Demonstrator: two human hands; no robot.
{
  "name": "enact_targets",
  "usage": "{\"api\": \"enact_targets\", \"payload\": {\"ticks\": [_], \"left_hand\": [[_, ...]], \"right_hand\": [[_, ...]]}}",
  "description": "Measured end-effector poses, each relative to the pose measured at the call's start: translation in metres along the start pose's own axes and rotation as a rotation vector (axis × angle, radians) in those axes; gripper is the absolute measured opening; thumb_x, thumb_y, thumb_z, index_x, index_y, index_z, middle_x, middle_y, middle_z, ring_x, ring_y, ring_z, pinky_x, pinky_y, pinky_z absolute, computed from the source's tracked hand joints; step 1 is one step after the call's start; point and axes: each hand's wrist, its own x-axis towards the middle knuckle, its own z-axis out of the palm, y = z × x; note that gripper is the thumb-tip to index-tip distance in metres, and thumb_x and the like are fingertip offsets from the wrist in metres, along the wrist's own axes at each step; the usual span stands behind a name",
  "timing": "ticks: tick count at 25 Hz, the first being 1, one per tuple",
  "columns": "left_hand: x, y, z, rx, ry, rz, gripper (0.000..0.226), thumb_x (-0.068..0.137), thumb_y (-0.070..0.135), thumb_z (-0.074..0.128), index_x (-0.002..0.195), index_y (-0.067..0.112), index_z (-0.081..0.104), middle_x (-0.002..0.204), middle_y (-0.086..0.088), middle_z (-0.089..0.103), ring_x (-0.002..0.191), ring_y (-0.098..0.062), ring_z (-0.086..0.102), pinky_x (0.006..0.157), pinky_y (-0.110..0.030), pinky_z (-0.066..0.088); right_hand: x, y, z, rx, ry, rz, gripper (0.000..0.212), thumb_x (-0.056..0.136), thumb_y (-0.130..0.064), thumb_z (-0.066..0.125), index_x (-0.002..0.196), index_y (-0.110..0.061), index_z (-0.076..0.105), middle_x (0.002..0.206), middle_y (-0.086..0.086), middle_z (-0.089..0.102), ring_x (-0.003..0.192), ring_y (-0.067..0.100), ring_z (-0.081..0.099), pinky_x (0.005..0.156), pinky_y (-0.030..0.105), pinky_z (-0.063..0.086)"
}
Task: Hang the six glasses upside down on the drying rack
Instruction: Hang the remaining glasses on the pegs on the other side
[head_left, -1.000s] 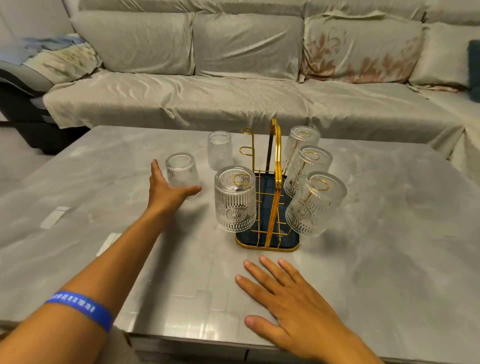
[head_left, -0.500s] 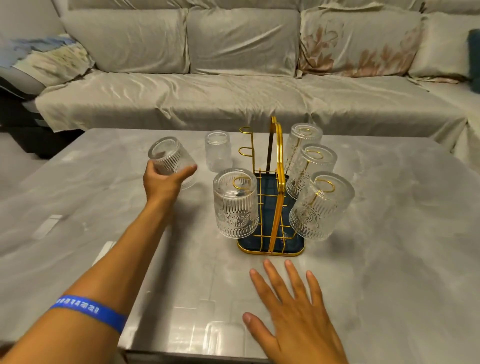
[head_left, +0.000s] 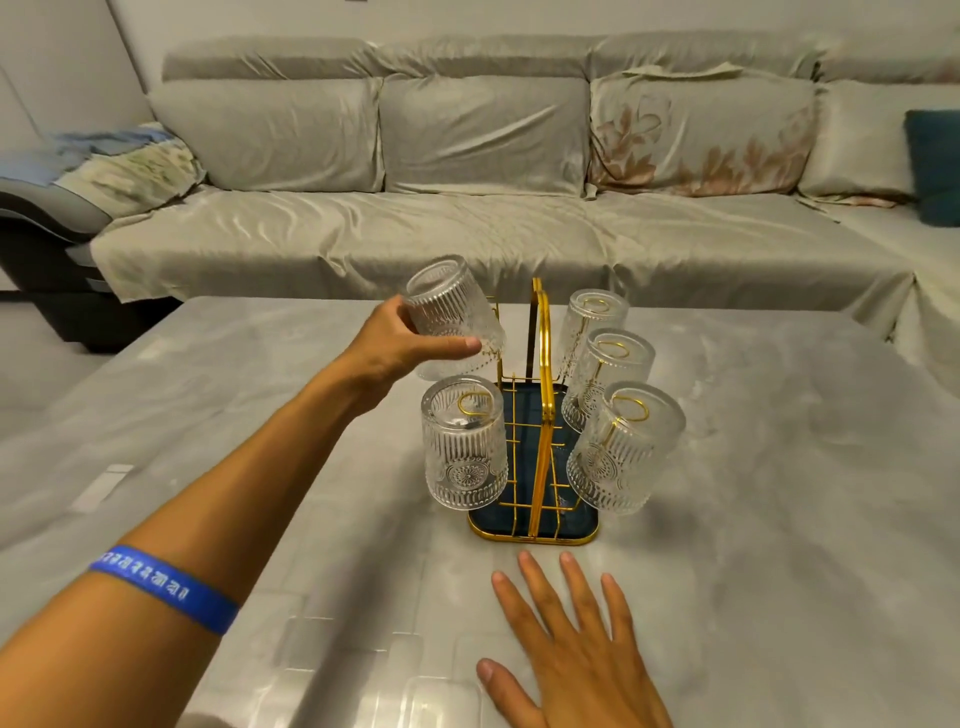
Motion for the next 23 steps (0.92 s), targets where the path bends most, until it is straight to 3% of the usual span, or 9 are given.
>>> {"api": "enact_targets", "payload": {"ticks": [3,4,6,8,11,13,15,20,23], "left_hand": [[0.003,-0.008,0.003,0.042,-0.077,-0.02,0.069,0.056,0.03,0.089,0.118,0.018,0.06,0.109,-0.004,0.072,0.1,-0.018,0.068,0.089,-0.035,0.053],[0.004,-0.011,0.004,0.047,-0.085,-0.027,0.07,0.056,0.03,0.089,0.119,0.019,0.059,0.109,-0.003,0.072,0.1,-0.017,0.068,0.087,-0.033,0.055],[0.006,-0.015,0.007,0.065,-0.095,-0.028,0.07,0.054,0.029,0.091,0.117,0.024,0.059,0.106,-0.001,0.072,0.097,-0.015,0.069,0.079,-0.027,0.058],[0.008,-0.018,0.01,0.093,-0.12,-0.029,0.065,0.055,0.026,0.091,0.112,0.03,0.06,0.103,0.002,0.073,0.094,-0.013,0.069,0.073,-0.023,0.058],[0.01,-0.023,0.012,0.172,-0.167,-0.016,0.06,0.06,0.021,0.089,0.11,0.037,0.061,0.103,0.009,0.072,0.098,-0.007,0.067,0.078,-0.023,0.055],[0.006,-0.028,0.012,0.203,-0.201,-0.015,0.053,0.061,0.028,0.087,0.104,0.045,0.06,0.103,0.017,0.071,0.099,-0.001,0.064,0.078,-0.019,0.052],[0.001,-0.032,0.011,0.199,-0.216,-0.024,0.052,0.059,0.036,0.085,0.103,0.047,0.059,0.103,0.019,0.07,0.1,0.0,0.063,0.079,-0.018,0.052],[-0.001,-0.036,0.009,0.299,-0.241,0.023,0.056,0.064,0.037,0.08,0.113,0.043,0.053,0.11,0.017,0.064,0.102,0.003,0.061,0.077,-0.012,0.051],[-0.007,-0.051,-0.017,0.428,-0.173,-0.044,0.071,0.067,0.024,0.085,0.128,0.028,0.05,0.116,0.004,0.063,0.107,-0.009,0.06,0.085,-0.028,0.054]], "right_hand": [[0.002,0.001,0.003,-0.011,0.002,-0.001,0.072,0.074,-0.079,0.031,0.123,-0.034,0.061,0.135,-0.002,0.055,0.116,0.03,0.056,0.105,0.046,0.002],[0.002,0.001,0.005,-0.002,0.019,-0.006,0.074,0.075,-0.079,0.028,0.131,-0.035,0.052,0.142,-0.002,0.048,0.122,0.029,0.05,0.105,0.047,0.002],[0.004,0.004,0.01,0.024,0.093,-0.032,0.084,0.077,-0.08,0.022,0.148,-0.034,0.016,0.158,-0.001,0.013,0.142,0.026,0.012,0.103,0.049,0.003],[0.006,0.006,0.017,-0.001,0.172,-0.053,0.093,0.076,-0.081,0.021,0.147,-0.03,-0.01,0.157,0.0,-0.019,0.142,0.03,-0.011,0.102,0.05,0.003],[0.007,0.007,0.018,-0.018,0.202,-0.059,0.092,0.076,-0.081,0.022,0.148,-0.031,-0.006,0.158,-0.001,-0.018,0.138,0.035,0.007,0.102,0.05,0.003],[0.008,0.007,0.019,-0.026,0.211,-0.066,0.09,0.075,-0.082,0.023,0.149,-0.034,0.004,0.159,0.0,-0.006,0.142,0.031,-0.004,0.102,0.049,0.003],[0.009,0.007,0.02,-0.043,0.211,-0.072,0.093,0.075,-0.082,0.022,0.148,-0.032,-0.006,0.158,0.0,-0.018,0.141,0.027,-0.019,0.102,0.05,0.003],[0.009,0.007,0.018,-0.036,0.189,-0.074,0.085,0.076,-0.082,0.02,0.147,-0.035,0.014,0.156,-0.002,-0.025,0.141,0.026,-0.01,0.102,0.049,0.003],[0.007,0.008,0.018,-0.046,0.203,-0.076,0.095,0.075,-0.082,0.022,0.148,-0.03,-0.009,0.156,-0.001,-0.025,0.141,0.028,-0.014,0.102,0.05,0.003]]}}
